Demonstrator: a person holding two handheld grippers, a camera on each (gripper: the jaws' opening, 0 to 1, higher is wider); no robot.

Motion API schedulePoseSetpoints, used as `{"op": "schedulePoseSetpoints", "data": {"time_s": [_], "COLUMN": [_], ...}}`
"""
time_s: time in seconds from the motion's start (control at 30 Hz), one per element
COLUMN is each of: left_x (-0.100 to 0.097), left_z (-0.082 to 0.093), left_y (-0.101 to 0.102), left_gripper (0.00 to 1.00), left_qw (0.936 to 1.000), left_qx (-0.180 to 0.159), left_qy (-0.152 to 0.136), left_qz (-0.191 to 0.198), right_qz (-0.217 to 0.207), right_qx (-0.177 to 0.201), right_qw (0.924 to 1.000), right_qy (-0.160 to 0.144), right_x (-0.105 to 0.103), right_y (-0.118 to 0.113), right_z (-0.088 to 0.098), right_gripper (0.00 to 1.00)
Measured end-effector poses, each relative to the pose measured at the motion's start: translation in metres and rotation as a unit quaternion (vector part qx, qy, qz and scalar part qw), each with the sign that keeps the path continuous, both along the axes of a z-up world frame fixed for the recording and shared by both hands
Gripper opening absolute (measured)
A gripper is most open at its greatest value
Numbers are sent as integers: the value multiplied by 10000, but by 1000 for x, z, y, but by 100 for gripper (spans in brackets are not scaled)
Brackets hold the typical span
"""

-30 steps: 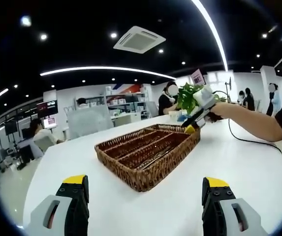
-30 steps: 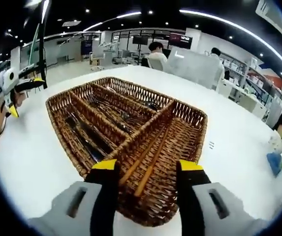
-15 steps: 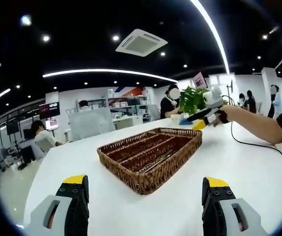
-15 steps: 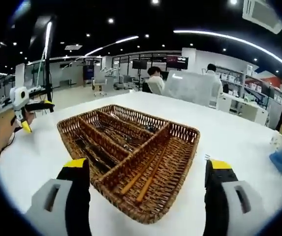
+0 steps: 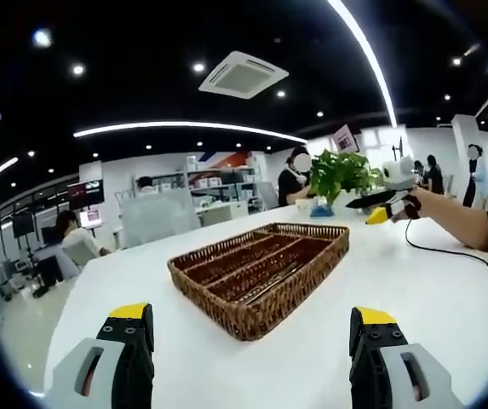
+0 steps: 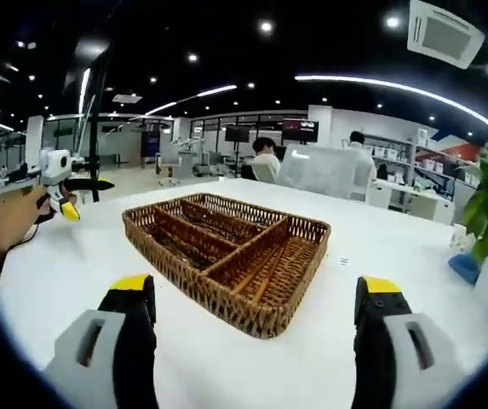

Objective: Arrange the knives, forks, and spoons in their matching storage slots by inserting each utensil handle-first until every utensil is classified and aligned in the correct compartment

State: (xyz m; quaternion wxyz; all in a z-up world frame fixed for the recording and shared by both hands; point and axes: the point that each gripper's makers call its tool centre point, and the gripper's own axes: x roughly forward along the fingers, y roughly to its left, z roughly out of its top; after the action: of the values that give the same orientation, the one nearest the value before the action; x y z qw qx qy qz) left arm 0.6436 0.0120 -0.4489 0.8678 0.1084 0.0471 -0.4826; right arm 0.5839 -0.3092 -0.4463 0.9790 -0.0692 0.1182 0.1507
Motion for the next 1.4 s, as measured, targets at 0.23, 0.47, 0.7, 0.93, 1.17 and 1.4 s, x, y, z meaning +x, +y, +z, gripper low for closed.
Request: {"op": "schedulePoseSetpoints", "data": {"time_s": [0.23, 0.47, 0.7, 0.93, 1.17, 1.4], "left_x": [-28, -61, -77, -80, -86, -76], "left_z": [33, 34, 27, 21, 21, 12], "left_y": [2, -2, 8, 11, 7, 10], "left_gripper": [100, 100, 100, 100, 100, 100], "left_qw": [9996, 9998, 9997, 9988, 9988, 9976], "left_qx": [-95, -194, -235, -475, -493, -682], "left_qy": [-262, -72, -88, 62, 58, 54], "left_qz": [-27, -53, 73, 91, -13, 36], "right_qz": [6, 132, 123, -63, 2, -71], "right_qx": [8, -120, 123, 203, 292, 412], "right_qw": [9996, 9998, 9996, 9996, 9995, 9989], "right_qy": [-290, -72, -240, -202, -96, -212], "right_x": [-41, -69, -94, -89, -92, -89], "right_y": [9, 12, 15, 4, 9, 3], "right_z": [18, 14, 6, -7, -16, -14], "right_gripper": [100, 100, 100, 100, 100, 100]}}
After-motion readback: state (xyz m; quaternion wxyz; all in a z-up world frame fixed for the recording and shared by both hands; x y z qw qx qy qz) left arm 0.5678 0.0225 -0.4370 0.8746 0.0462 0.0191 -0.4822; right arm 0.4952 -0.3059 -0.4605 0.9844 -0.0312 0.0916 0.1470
